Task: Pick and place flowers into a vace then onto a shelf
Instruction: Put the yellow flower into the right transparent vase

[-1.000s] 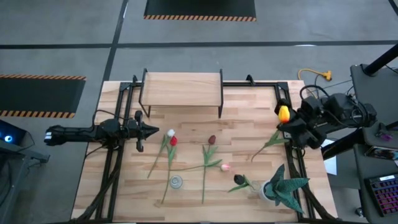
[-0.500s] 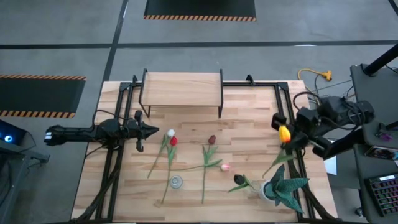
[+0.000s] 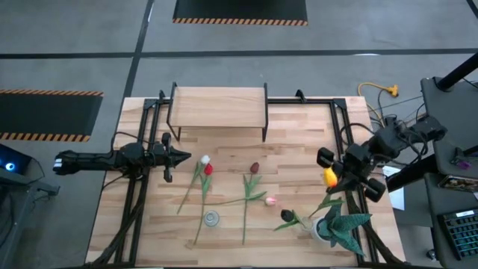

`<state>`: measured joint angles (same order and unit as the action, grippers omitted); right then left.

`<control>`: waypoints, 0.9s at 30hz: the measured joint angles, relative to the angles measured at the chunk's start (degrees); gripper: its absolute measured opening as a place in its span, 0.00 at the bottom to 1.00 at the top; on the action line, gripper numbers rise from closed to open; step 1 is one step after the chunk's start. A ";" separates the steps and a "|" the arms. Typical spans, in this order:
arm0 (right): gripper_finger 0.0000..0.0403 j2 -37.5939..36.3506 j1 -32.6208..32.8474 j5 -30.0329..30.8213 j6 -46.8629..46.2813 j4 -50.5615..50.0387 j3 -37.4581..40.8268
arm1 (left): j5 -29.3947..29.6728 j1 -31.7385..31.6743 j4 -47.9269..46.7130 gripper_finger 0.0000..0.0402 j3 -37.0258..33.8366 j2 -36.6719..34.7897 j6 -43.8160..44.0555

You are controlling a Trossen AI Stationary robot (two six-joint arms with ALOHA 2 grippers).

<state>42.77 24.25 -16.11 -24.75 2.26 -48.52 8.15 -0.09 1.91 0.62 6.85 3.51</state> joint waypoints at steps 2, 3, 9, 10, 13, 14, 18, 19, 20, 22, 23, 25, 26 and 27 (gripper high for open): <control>0.03 0.92 0.59 0.34 0.82 -0.10 0.17 | 0.01 -0.01 0.00 0.00 0.00 -0.01 0.00; 0.03 1.33 0.90 0.98 1.20 -0.04 0.22 | 0.00 -0.01 0.00 0.00 0.00 0.00 0.00; 0.03 4.07 2.68 1.33 1.85 0.51 1.30 | 0.01 0.00 0.00 0.00 0.00 0.00 0.00; 0.03 4.35 2.93 1.34 1.86 1.20 1.51 | 0.01 -0.01 0.00 0.00 0.00 0.00 0.00; 0.03 4.91 3.40 1.33 1.92 2.92 2.32 | 0.18 0.00 0.00 0.00 0.00 0.00 0.00; 0.03 4.98 3.41 1.31 2.05 3.02 2.68 | 0.39 0.01 0.00 0.00 0.00 0.00 0.00; 0.03 4.95 4.22 1.31 2.53 2.75 4.71 | 1.02 -0.01 0.02 0.00 0.00 0.00 0.00; 0.03 4.95 4.40 1.28 2.68 2.75 5.25 | 1.02 0.01 0.02 0.00 0.00 -0.01 0.00; 0.03 4.98 4.50 1.26 2.74 2.74 5.76 | 1.02 0.00 0.04 0.00 0.00 0.00 0.00; 0.03 4.95 4.80 1.24 2.71 2.78 7.01 | 1.02 0.00 0.03 0.00 0.00 -0.02 0.00; 0.03 4.95 4.78 1.26 2.73 2.82 7.66 | 1.04 0.00 0.02 0.00 0.00 0.00 0.00; 0.03 4.95 4.78 1.26 2.72 2.80 9.02 | 1.06 0.01 0.02 0.00 0.00 0.00 0.00; 0.03 4.95 4.78 1.26 2.75 2.81 9.69 | 1.08 0.01 0.04 0.00 0.00 0.00 0.00; 0.03 4.98 4.78 1.25 2.78 2.82 10.40 | 1.10 0.01 0.02 0.00 0.00 0.00 0.00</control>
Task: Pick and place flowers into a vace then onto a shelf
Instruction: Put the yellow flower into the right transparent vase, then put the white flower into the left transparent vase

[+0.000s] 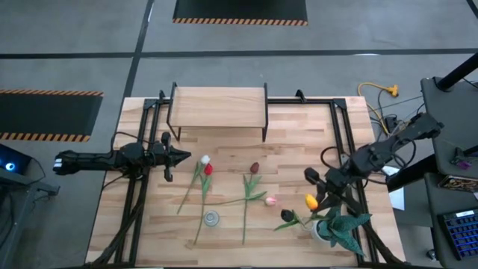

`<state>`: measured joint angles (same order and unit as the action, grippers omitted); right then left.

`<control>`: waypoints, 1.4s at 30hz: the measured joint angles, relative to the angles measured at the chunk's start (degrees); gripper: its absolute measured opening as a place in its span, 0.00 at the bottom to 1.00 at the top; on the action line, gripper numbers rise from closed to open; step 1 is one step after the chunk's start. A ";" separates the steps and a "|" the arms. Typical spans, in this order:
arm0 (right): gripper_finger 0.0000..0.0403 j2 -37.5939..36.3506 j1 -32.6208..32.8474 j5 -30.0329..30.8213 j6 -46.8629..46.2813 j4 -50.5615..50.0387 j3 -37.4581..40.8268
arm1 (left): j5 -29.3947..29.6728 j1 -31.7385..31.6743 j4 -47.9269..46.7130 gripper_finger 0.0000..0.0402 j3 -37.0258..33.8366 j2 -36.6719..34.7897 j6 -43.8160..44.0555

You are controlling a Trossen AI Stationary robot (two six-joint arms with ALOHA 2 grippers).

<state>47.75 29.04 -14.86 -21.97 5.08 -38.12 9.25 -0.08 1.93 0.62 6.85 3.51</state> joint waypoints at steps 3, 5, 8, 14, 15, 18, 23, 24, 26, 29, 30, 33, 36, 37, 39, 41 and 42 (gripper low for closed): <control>0.03 0.01 0.00 0.01 -0.03 0.00 2.01 | 0.02 -0.02 -0.02 0.00 0.04 0.00 0.00; 0.03 0.01 0.00 0.01 -0.03 -0.02 2.99 | 0.08 0.00 -0.07 0.00 0.11 -0.02 0.00; 0.03 0.01 0.00 0.12 -0.44 0.06 3.76 | 0.09 0.00 0.03 0.00 0.11 -0.01 0.00; 0.10 -0.05 -0.02 2.89 -4.12 0.20 3.86 | 0.09 -0.01 0.11 0.00 0.11 -0.01 0.00; 0.12 -0.05 -0.02 2.91 -4.26 0.22 3.86 | 0.11 -0.01 0.13 0.00 0.11 -0.01 0.00; 0.19 -0.05 -0.02 2.94 -4.94 0.61 3.86 | 0.29 -0.02 0.17 0.00 0.11 -0.01 0.00; 0.31 -0.42 -0.02 2.90 -5.38 2.78 3.86 | 0.27 -0.02 0.22 0.00 0.11 0.00 0.00; 0.33 -0.63 -0.02 2.89 -5.31 3.27 3.86 | 0.26 -0.02 0.22 0.00 0.11 -0.01 0.00; 0.37 -1.35 -0.02 2.87 -5.23 4.07 3.86 | 0.26 -0.02 0.24 0.00 0.11 0.00 0.00; 0.42 -2.40 -0.02 2.87 -5.19 4.72 3.84 | 0.26 0.00 0.26 0.00 0.11 -0.02 0.00; 0.43 -2.43 -0.02 2.87 -5.25 4.50 3.84 | 0.28 -0.01 0.28 0.00 0.11 -0.01 0.01; 0.46 -1.91 -0.02 2.91 -7.52 2.72 3.84 | 0.29 -0.01 0.33 0.00 0.10 0.00 0.00; 0.50 -1.44 -0.04 3.15 -8.95 -1.29 3.84 | 0.27 -0.02 0.33 0.00 0.09 -0.01 0.00; 0.51 -1.41 -0.04 3.56 -9.36 -2.82 3.84 | 0.26 -0.02 0.34 0.00 0.09 -0.02 0.00; 0.53 -1.42 -0.04 5.81 -9.76 -5.26 3.86 | 0.26 0.00 0.35 0.00 0.09 -0.02 0.00; 0.55 -1.55 -0.04 8.14 -10.00 -6.60 3.85 | 0.26 -0.02 0.35 0.00 0.09 -0.02 0.00; 0.57 -1.55 -0.07 8.87 -10.02 -6.72 3.86 | 0.26 -0.01 0.35 0.00 0.09 -0.01 0.00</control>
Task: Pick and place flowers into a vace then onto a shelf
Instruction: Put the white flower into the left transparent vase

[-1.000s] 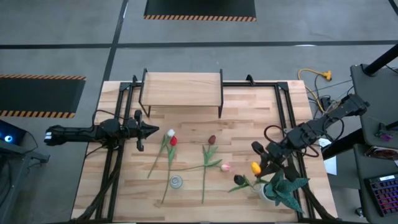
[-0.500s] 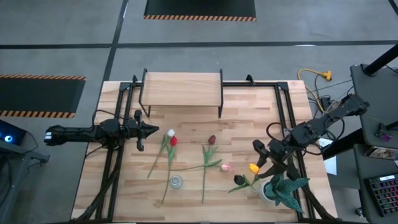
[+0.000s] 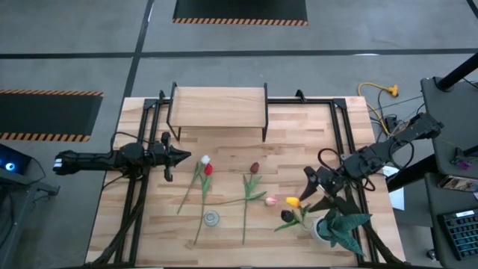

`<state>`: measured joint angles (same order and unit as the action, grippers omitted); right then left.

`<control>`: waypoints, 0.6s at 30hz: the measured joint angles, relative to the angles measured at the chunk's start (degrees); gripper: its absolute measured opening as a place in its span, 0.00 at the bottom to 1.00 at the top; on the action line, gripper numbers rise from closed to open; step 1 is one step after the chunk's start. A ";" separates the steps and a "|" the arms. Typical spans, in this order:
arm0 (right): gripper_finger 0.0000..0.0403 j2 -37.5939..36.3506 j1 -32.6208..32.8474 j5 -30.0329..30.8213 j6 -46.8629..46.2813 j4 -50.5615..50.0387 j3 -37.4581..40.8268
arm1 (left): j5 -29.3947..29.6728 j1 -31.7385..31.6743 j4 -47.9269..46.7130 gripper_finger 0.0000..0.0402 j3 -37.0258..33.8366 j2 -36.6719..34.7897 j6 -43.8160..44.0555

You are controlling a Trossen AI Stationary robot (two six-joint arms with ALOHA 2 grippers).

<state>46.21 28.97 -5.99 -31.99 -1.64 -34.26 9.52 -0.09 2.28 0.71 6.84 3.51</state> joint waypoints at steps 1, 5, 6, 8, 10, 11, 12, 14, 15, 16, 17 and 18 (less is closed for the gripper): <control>0.58 0.00 -0.04 0.23 0.00 0.06 -0.01 | 0.00 0.00 0.00 0.00 0.00 0.01 0.02; 0.62 -0.16 0.00 0.21 -0.02 0.10 -0.02 | 0.00 -0.01 0.01 0.00 0.00 -0.01 0.00; 0.62 -0.51 0.00 0.21 -0.02 0.08 0.00 | 0.00 -0.01 0.02 0.00 0.00 -0.01 0.00; 0.63 -1.15 -0.02 0.28 -0.02 0.70 -0.02 | 0.00 -0.01 0.02 0.00 0.00 0.01 0.00; 0.63 -2.00 0.00 1.31 -0.02 1.44 -0.02 | 0.00 0.00 0.01 0.00 0.00 0.00 0.02; 0.63 -2.50 0.00 2.26 -0.01 2.01 -0.02 | -0.01 0.00 0.02 0.00 0.00 -0.01 0.00; 0.63 -3.12 0.00 3.46 0.19 2.81 -0.01 | -0.02 -0.01 0.02 0.00 0.00 -0.01 0.00; 0.63 -4.55 0.00 6.00 1.66 4.40 -0.02 | -0.01 0.00 0.02 0.00 0.00 -0.01 0.00; 0.63 -5.26 -0.03 6.89 2.46 5.45 -0.01 | -0.02 -0.01 0.02 0.00 0.00 -0.01 0.01; 0.63 -6.01 -0.04 7.47 3.02 6.61 -0.02 | -0.02 -0.01 0.02 0.00 0.00 0.01 0.00; 0.63 -6.79 -0.04 7.27 3.67 7.92 -0.01 | -0.01 0.01 0.02 0.00 0.00 -0.01 0.02; 0.62 -7.59 -0.04 6.58 5.16 9.45 -0.01 | -0.02 -0.01 0.02 0.00 0.00 -0.01 0.00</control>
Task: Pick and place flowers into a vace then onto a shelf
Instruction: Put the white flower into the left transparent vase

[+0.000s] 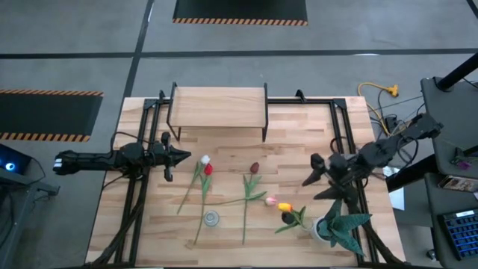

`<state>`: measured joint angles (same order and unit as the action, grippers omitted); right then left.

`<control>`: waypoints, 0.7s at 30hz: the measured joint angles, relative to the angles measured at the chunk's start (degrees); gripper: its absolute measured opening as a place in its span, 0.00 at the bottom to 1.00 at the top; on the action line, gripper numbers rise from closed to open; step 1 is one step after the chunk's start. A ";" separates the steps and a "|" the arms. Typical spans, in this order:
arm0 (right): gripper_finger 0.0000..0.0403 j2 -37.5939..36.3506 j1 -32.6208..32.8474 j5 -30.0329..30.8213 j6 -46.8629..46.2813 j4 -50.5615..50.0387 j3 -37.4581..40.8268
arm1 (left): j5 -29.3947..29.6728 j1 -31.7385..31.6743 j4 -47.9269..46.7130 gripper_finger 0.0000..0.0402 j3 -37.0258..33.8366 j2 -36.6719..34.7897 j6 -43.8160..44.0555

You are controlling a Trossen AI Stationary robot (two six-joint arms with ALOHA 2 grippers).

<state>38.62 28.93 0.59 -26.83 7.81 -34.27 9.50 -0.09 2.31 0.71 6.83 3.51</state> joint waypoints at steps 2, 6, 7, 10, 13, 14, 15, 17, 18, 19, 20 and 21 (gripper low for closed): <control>0.61 -1.81 0.07 0.66 4.51 2.16 -0.01 | 0.00 0.01 0.00 0.00 0.00 0.01 0.00; 0.58 -4.61 0.03 10.02 9.33 1.60 -0.05 | 0.00 0.02 0.02 0.00 0.00 0.01 0.01; 0.57 -4.88 -0.01 12.76 10.12 1.30 -0.05 | 0.00 0.00 0.02 0.00 0.00 0.00 0.00; 0.56 -5.03 -0.17 18.85 10.86 0.82 -0.04 | 0.00 -0.01 0.02 0.00 0.00 0.00 0.00; 0.55 -4.77 -1.19 20.84 10.83 0.74 -0.03 | -0.02 0.00 -0.02 0.00 0.00 0.02 0.01; 0.55 -4.75 -1.55 20.71 11.03 0.65 -0.03 | -0.02 0.01 -0.02 0.00 0.00 0.00 0.00; 0.54 -4.73 -1.91 19.36 11.65 0.52 -0.03 | -0.02 -0.01 -0.04 0.00 0.00 0.02 0.01; 0.54 -4.80 -2.91 12.17 14.21 0.49 0.01 | -0.02 0.01 -0.07 0.00 0.00 0.01 0.01; 0.54 -5.01 -3.65 8.27 15.03 0.85 0.01 | -0.02 0.01 -0.09 0.00 0.00 0.01 0.01; 0.54 -5.27 -4.53 5.38 15.06 1.67 0.01 | -0.02 0.02 -0.09 0.00 0.00 0.01 0.01; 0.54 -5.59 -5.70 3.94 14.53 2.44 0.01 | -0.02 0.00 -0.11 0.00 0.00 0.00 0.01; 0.54 -5.96 -7.02 3.34 13.85 2.67 0.01 | -0.02 -0.01 -0.11 0.00 0.00 0.00 0.00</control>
<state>32.66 21.91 3.93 -12.98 10.48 -34.26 9.47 -0.10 2.20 0.71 6.83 3.51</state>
